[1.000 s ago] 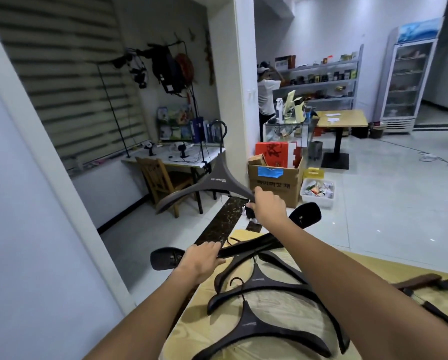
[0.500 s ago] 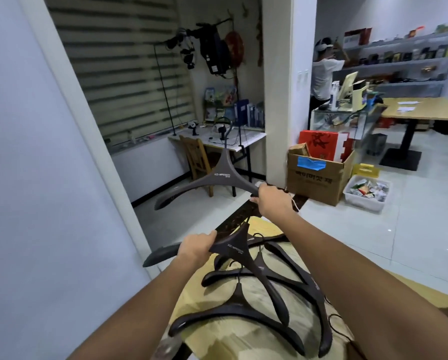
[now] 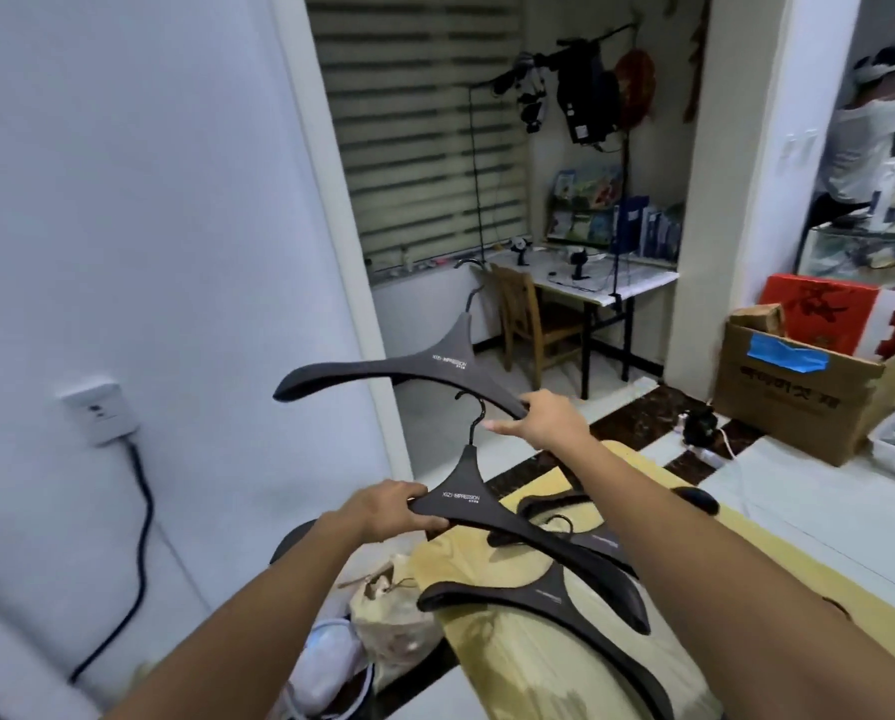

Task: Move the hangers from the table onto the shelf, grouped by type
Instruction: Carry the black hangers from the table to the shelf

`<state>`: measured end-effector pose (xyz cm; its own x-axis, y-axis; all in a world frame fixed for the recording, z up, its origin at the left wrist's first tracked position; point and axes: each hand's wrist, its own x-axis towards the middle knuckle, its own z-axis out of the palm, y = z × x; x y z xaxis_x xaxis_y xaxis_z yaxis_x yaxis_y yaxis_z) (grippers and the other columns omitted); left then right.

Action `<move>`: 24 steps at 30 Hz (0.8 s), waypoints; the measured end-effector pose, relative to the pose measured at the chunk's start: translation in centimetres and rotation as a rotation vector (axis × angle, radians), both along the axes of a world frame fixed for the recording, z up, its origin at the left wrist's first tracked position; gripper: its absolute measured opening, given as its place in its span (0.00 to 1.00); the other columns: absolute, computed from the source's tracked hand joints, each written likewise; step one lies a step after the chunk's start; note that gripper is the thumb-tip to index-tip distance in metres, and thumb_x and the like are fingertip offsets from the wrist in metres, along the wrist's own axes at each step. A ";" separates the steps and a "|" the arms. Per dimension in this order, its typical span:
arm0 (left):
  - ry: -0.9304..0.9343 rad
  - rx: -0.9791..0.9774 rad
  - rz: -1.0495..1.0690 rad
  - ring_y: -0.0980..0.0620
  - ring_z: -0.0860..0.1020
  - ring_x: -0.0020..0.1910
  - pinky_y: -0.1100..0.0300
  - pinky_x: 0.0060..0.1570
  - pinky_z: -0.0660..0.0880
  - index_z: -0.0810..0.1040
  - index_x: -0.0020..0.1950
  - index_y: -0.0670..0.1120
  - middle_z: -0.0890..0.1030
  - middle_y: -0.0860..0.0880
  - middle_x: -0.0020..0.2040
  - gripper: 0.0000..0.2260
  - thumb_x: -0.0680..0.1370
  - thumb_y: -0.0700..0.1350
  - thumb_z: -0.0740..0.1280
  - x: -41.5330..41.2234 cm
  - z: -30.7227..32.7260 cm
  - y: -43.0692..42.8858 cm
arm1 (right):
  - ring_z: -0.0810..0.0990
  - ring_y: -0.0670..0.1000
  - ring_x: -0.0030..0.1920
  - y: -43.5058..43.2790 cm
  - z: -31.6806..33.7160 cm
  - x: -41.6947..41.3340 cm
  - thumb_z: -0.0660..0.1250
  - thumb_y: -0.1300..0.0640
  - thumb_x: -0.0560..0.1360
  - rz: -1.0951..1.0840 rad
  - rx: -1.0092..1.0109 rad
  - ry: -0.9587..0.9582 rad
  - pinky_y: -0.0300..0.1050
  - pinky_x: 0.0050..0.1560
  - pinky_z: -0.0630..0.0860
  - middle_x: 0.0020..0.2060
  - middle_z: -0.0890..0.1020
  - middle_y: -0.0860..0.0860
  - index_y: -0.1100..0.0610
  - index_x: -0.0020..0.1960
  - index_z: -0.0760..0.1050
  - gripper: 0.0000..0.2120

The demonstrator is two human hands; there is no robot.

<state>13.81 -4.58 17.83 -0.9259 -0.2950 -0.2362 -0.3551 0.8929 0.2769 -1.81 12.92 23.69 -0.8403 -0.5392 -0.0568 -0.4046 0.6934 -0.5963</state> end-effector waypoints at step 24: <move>-0.089 -0.299 0.800 0.52 0.75 0.43 0.58 0.43 0.68 0.77 0.49 0.50 0.78 0.53 0.43 0.21 0.73 0.66 0.60 40.9 1.2 1.7 | 0.76 0.51 0.23 -11.2 1.2 32.3 0.64 0.42 0.76 0.716 0.034 0.173 0.40 0.31 0.71 0.29 0.75 0.50 0.58 0.44 0.75 0.18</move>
<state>54.68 -2.93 19.07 -0.3942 -0.9128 -0.1063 -0.9185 0.3953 0.0113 30.52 1.73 24.87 -0.2816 -0.9594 0.0183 -0.8512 0.2409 -0.4662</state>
